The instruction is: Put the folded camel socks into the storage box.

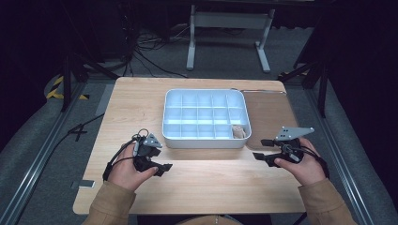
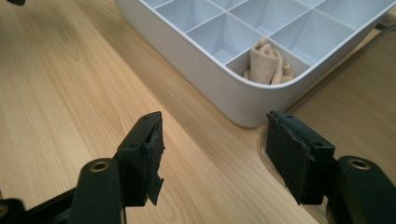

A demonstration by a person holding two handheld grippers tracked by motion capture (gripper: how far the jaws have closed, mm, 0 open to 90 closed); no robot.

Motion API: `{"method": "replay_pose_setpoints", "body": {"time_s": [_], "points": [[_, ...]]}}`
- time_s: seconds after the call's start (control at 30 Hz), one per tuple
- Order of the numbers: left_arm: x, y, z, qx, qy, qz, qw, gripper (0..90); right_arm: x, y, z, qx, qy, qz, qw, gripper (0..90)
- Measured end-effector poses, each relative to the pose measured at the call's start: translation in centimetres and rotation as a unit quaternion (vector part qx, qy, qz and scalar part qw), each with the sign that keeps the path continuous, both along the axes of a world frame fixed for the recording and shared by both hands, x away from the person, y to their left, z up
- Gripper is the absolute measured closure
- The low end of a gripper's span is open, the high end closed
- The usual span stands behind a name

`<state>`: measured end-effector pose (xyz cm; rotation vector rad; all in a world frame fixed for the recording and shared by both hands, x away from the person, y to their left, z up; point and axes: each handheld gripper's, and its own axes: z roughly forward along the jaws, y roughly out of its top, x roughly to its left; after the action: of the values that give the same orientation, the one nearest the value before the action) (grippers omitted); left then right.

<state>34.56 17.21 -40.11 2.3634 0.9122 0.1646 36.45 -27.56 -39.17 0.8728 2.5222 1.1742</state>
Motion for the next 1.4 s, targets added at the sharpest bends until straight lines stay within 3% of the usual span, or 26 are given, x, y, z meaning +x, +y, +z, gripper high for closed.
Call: {"method": "replay_pose_setpoints", "body": {"time_s": [0.17, 0.3, 0.5, 0.63, 0.73, 0.9, 1.1, 1.23, 1.4], "points": [[0.1, 0.4, -0.2, 0.000, 0.004, 0.006, 1.0000, 30.7, -0.1, -0.2, -1.3, 0.006, -0.001, 0.002, 1.0000, 37.4], [0.1, 0.9, -1.2, 0.004, 0.002, 0.007, 1.0000, 31.0, -0.5, -0.2, -2.5, 0.006, -0.003, 0.009, 0.9999, 35.9], [-0.2, 1.8, -2.8, 0.010, 0.026, 0.010, 0.9995, 30.5, -1.1, 0.1, -4.6, -0.002, -0.006, 0.019, 0.9998, 34.6], [-0.2, 1.9, -3.0, 0.009, 0.026, 0.010, 0.9996, 30.4, -1.2, 0.4, -5.7, -0.013, -0.009, 0.019, 0.9997, 34.6], [-0.3, 2.2, -3.0, 0.010, 0.025, 0.010, 0.9996, 30.3, -1.5, 1.1, -6.6, -0.022, 0.006, 0.030, 0.9993, 34.6], [-0.3, 2.1, -3.2, 0.006, 0.026, 0.002, 0.9996, 29.7, -1.8, 1.8, -7.4, -0.032, 0.011, 0.041, 0.9986, 34.3], [-0.2, 1.6, -3.8, 0.010, 0.030, -0.037, 0.9988, 28.5, -2.1, 2.2, -8.1, -0.040, -0.020, 0.021, 0.9988, 34.3], [-0.1, 1.5, -4.1, 0.021, 0.039, -0.037, 0.9983, 28.1, -2.2, 2.3, -8.6, -0.040, -0.020, 0.019, 0.9988, 34.2], [0.0, 1.8, -4.4, 0.014, 0.034, -0.033, 0.9988, 27.0, -2.2, 2.3, -8.9, -0.035, -0.014, 0.016, 0.9991, 33.1]]}}
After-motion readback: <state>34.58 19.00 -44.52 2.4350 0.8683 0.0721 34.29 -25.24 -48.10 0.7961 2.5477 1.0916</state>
